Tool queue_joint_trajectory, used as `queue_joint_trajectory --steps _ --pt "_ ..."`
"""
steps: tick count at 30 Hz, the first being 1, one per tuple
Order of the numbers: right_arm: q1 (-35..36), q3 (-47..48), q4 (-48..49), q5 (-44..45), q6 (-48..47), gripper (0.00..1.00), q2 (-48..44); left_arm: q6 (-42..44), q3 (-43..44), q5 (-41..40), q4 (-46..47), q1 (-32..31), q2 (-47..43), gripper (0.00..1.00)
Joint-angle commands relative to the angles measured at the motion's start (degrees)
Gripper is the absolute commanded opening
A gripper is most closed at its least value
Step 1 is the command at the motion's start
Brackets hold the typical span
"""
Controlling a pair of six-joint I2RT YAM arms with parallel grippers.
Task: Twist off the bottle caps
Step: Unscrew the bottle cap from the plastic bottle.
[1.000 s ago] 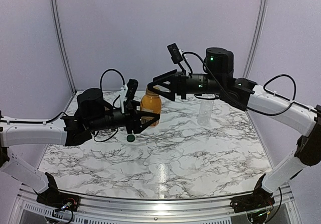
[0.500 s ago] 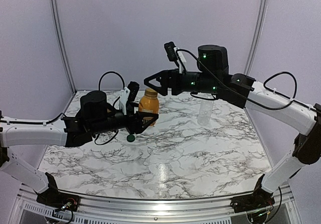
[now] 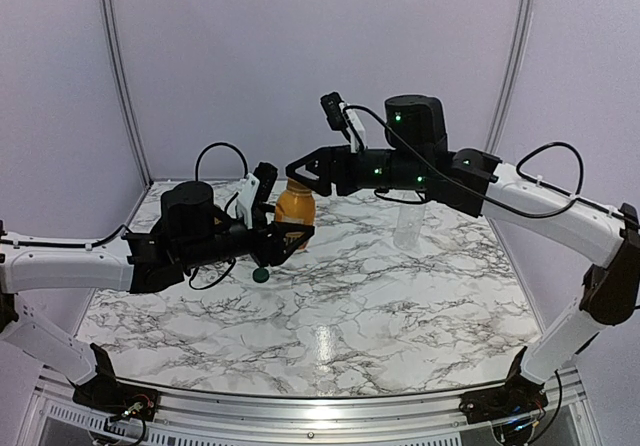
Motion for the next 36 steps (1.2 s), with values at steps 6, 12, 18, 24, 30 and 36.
queue_joint_trajectory --steps 6,12,18,24,30,36 --pt "0.72 -0.20 0.10 -1.39 0.98 0.60 1.14 1.24 1.04 -1.36 -0.91 -0.34 -1.62 0.15" --pt "0.65 -0.28 0.02 -1.66 0.99 0.59 1.73 1.40 0.96 -1.62 -1.08 -0.34 -1.81 0.15" --pt "0.68 -0.47 -0.38 -1.15 0.98 0.61 2.10 1.59 0.89 -1.80 -1.16 -0.34 -2.17 0.14" --pt "0.69 -0.56 -0.03 -1.58 0.97 0.53 2.19 1.60 0.83 -1.82 -1.21 -0.34 -2.01 0.14" --pt "0.72 -0.80 0.61 -2.71 0.98 0.33 2.22 1.59 0.78 -1.98 -1.21 -0.34 -2.15 0.14" --pt "0.50 -2.64 2.71 -3.53 0.78 0.02 0.99 1.33 0.73 -2.33 -1.23 -0.35 -2.64 0.14"
